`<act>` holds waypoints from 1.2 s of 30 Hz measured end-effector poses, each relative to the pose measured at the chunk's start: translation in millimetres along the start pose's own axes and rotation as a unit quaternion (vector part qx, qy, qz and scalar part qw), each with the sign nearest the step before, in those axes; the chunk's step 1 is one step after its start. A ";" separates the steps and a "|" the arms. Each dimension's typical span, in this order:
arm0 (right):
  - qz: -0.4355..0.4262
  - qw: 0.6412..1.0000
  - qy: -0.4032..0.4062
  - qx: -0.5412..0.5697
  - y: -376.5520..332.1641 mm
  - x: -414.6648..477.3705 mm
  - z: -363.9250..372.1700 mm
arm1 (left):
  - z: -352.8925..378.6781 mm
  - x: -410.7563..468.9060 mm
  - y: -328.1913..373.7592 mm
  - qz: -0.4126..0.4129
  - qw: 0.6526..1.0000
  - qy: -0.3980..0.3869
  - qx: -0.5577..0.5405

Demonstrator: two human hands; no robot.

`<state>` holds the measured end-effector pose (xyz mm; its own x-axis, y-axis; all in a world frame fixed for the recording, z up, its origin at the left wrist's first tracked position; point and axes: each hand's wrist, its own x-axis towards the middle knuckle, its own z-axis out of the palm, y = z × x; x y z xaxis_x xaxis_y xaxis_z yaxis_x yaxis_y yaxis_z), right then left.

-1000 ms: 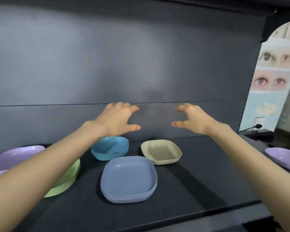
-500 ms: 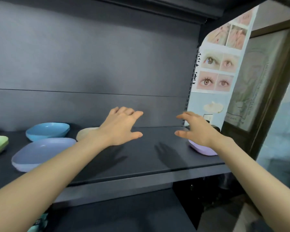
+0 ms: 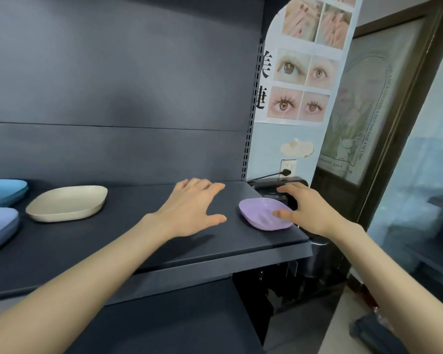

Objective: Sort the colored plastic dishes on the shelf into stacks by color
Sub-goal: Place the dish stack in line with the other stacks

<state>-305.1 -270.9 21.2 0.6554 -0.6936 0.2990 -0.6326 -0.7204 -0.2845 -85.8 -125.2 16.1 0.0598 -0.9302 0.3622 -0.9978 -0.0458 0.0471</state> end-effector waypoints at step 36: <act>-0.152 0.850 -0.079 0.498 -39.9 42.7 48.6 | 12.5 -53.2 36.6 -0.293 0.807 0.284 -0.427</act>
<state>-231.8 -271.9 1.1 0.8236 -0.4098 0.3921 0.1869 -0.4566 -0.8698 -125.8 -82.0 -13.0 0.7592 -0.5114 0.4027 -0.4267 0.0762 0.9012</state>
